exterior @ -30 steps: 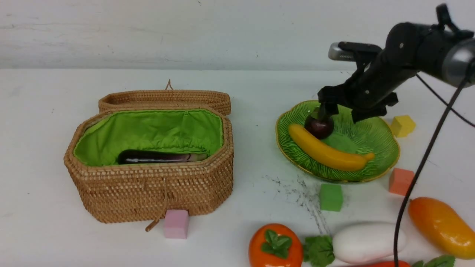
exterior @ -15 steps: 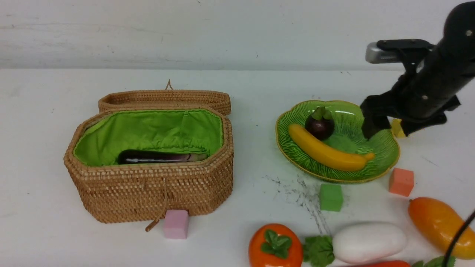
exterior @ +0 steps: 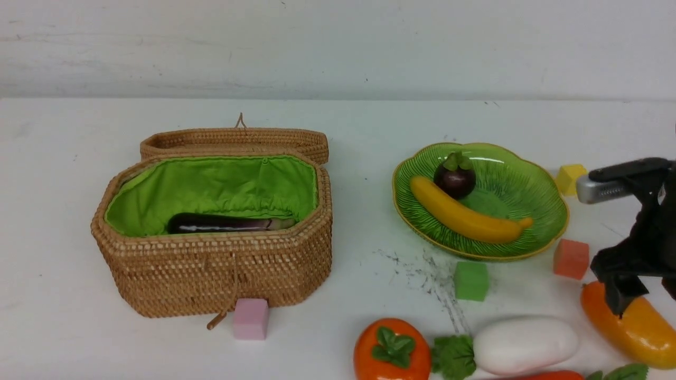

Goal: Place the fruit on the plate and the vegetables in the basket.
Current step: Use the right arm to grab a mango and put it into the right plate

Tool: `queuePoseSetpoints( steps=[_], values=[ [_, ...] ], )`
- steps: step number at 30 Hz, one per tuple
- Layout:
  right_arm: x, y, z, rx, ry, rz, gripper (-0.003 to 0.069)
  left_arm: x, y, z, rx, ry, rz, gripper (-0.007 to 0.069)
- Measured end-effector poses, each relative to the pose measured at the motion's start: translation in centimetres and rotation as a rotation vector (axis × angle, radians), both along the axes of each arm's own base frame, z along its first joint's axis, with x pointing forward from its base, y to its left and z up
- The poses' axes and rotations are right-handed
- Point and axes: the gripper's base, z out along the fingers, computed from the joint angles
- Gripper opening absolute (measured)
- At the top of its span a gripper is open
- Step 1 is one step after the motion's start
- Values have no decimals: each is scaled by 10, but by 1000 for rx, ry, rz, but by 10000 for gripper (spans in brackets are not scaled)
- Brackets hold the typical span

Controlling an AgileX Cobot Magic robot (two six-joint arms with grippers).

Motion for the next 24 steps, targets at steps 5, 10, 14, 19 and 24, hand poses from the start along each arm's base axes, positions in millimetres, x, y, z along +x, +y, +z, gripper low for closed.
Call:
queuePoseSetpoints(
  steps=[5, 10, 14, 19, 24],
  values=[
    [8, -9, -20, 95, 47, -20, 616, 0, 0, 0, 0, 0, 0, 146],
    [17, -15, -42, 115, 71, -3, 602, 0, 0, 0, 0, 0, 0, 146],
    [19, -15, -43, 114, 81, -2, 591, 0, 0, 0, 0, 0, 0, 146],
    [18, -15, -41, 114, 71, -1, 591, 0, 0, 0, 0, 0, 0, 146],
    [24, -15, -22, 112, -21, -1, 591, 0, 0, 0, 0, 0, 0, 146]
  ],
)
